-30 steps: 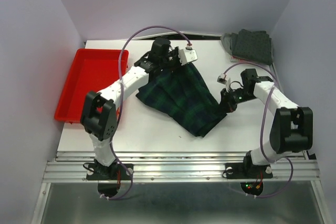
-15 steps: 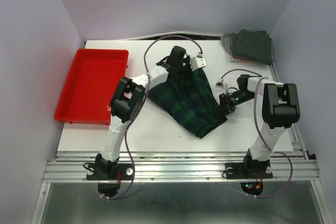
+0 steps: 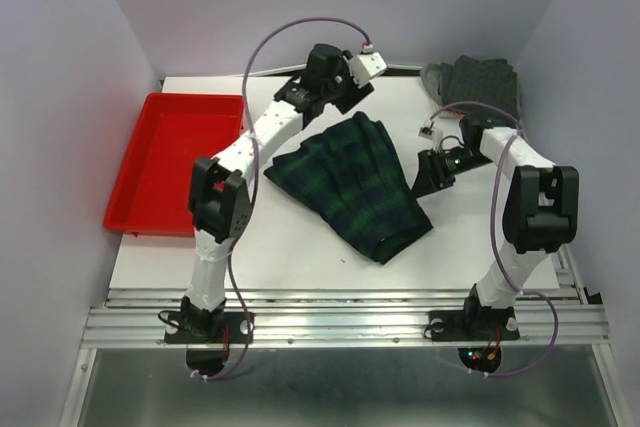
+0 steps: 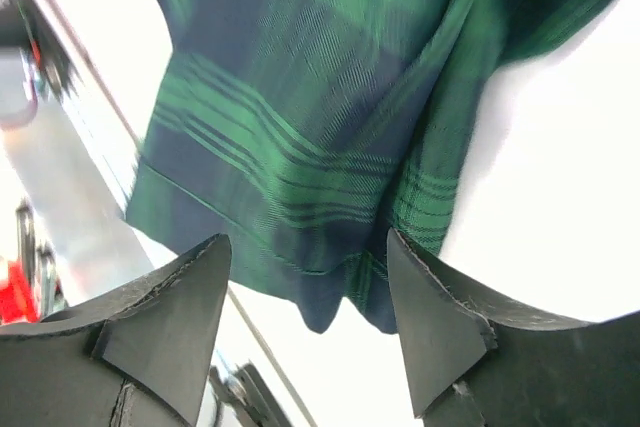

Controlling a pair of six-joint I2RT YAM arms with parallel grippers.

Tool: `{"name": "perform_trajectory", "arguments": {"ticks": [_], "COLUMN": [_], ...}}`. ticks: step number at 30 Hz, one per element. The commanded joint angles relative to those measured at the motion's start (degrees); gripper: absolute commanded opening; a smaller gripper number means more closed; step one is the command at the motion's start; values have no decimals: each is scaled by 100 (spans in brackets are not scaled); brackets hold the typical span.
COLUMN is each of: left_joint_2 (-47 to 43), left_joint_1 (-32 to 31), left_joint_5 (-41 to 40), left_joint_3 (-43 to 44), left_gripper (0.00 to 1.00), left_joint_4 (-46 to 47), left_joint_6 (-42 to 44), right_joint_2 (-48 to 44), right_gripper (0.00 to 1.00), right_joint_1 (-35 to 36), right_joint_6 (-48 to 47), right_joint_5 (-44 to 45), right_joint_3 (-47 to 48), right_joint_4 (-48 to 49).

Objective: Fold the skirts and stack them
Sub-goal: Fold the skirt

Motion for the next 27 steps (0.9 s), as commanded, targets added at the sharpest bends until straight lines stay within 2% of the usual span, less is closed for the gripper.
{"name": "perform_trajectory", "arguments": {"ticks": [1, 4, 5, 6, 9, 13, 17, 20, 23, 27], "left_joint_2": [-1672, -2219, -2595, -2764, -3161, -3127, -2354, -1705, -1054, -289], "left_joint_1": [54, 80, 80, 80, 89, 89, 325, 589, 774, 871], "left_joint_5": [-72, 295, 462, 550, 832, 1113, 1289, 1307, 1167, 833], "left_joint_3": [-369, -1581, -1924, -2615, -3724, -4388, -4214, -3713, -3063, -1974], "left_gripper": [69, 65, 64, 63, 60, 53, 46, 40, 40, 37], "left_joint_4": [-977, -1364, -1365, -1312, -1242, -1154, -1285, -1347, -1286, -1408], "left_joint_6": [-884, -1218, -1298, -1394, -1641, -1677, -1606, -1554, -1335, -1009], "right_joint_2": [-541, -533, -506, -462, -252, -40, 144, 180, 197, 259], "right_gripper": [69, 69, 69, 69, 68, 66, 63, 59, 55, 43], "right_joint_1": [-114, -114, -114, -114, -114, -114, -114, -114, -114, -114], "right_joint_6": [1113, 1764, 1844, 1888, 2117, 2214, 2240, 2354, 2521, 2995], "right_joint_5": [108, 503, 582, 662, 715, 452, 364, 241, -14, -453], "right_joint_3": [490, 386, 333, 280, 52, -221, -642, -915, -1249, -1601], "right_joint_4": [249, 601, 768, 796, 849, 901, 998, 1199, 1463, 2078]}}
